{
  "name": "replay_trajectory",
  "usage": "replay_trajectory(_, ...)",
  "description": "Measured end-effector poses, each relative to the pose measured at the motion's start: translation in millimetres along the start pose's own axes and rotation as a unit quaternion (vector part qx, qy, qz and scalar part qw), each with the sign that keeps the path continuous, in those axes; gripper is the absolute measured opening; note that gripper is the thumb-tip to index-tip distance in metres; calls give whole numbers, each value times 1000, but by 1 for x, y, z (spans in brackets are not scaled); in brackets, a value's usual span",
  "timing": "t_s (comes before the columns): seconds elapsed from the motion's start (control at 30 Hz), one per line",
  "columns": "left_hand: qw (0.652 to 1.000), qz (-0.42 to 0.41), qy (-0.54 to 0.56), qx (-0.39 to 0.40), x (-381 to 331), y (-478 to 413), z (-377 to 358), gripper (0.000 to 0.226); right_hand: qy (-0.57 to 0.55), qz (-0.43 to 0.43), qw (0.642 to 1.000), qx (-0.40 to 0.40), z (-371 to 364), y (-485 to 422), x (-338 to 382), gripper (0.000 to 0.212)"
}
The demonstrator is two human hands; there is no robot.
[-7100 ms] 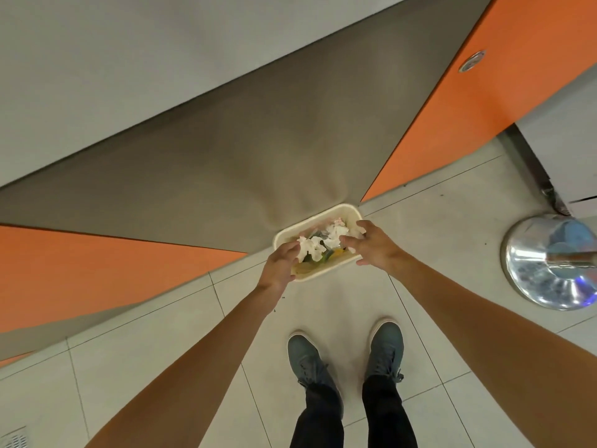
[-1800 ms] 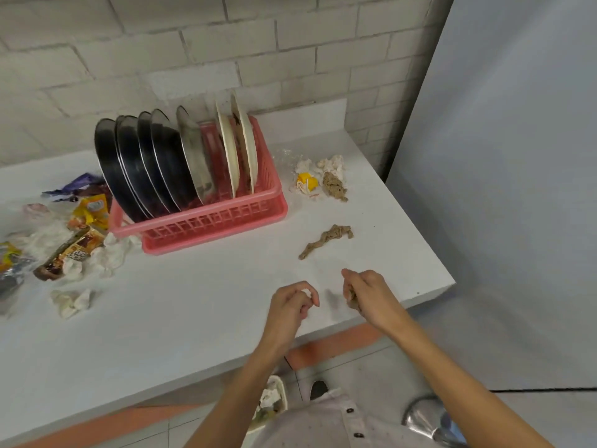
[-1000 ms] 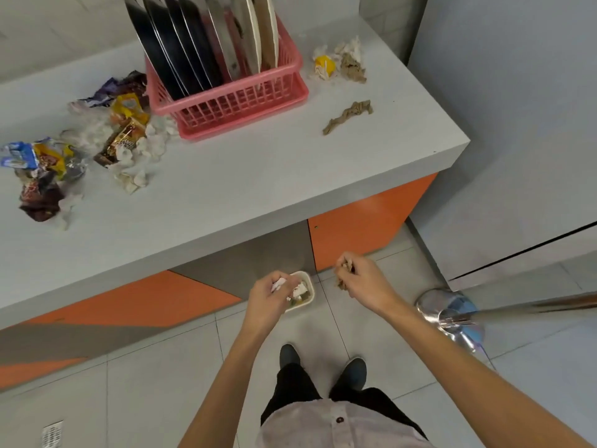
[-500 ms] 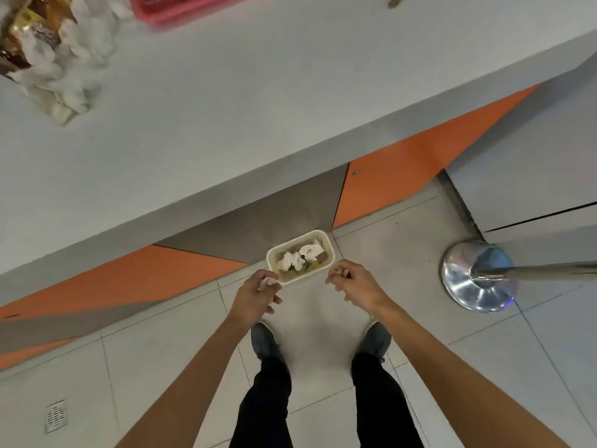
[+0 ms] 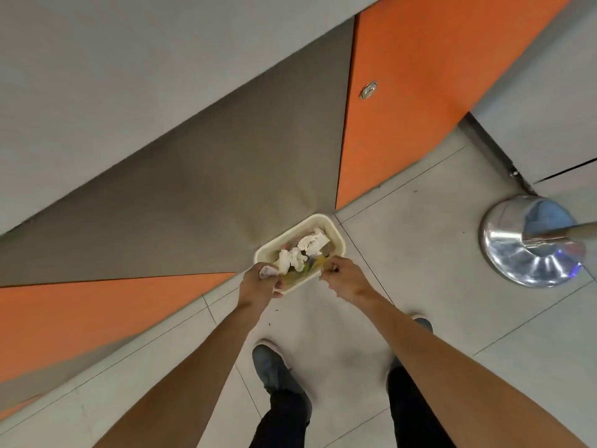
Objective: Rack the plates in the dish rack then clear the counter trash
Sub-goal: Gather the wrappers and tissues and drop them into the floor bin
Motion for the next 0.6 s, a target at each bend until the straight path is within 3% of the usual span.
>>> replay_trajectory(0.17, 1000, 19, -18, 5, 27, -54, -30, 24, 30, 46, 998, -7, -21, -44, -11, 18)
replay_trajectory(0.27, 997, 43, -65, 16, 32, -69, -32, 65, 22, 50, 998, -29, -23, -64, -11, 32)
replay_trajectory(0.33, 995, 53, -87, 6, 31, -74, -26, 72, 18, 46, 998, -30, -26, -74, -10, 23)
replay_trajectory(0.43, 993, 48, -105, -18, 35, -79, -15, 63, -2, 26, 999, -29, -30, -78, -11, 5)
replay_trajectory(0.6, 991, 53, -119, 4, 36, -70, -16, 38, -17, 10, 999, -37, -34, -76, -15, 6)
Point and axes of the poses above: each hand's wrist, its own y-axis away from the middle knuckle, its own z-axis out of the back of the hand, x = y × z, the point moved 4 cm from there along -y, towards the middle knuckle, and after that the axes turned 13 degrees about -x, right-handed, at the moved point
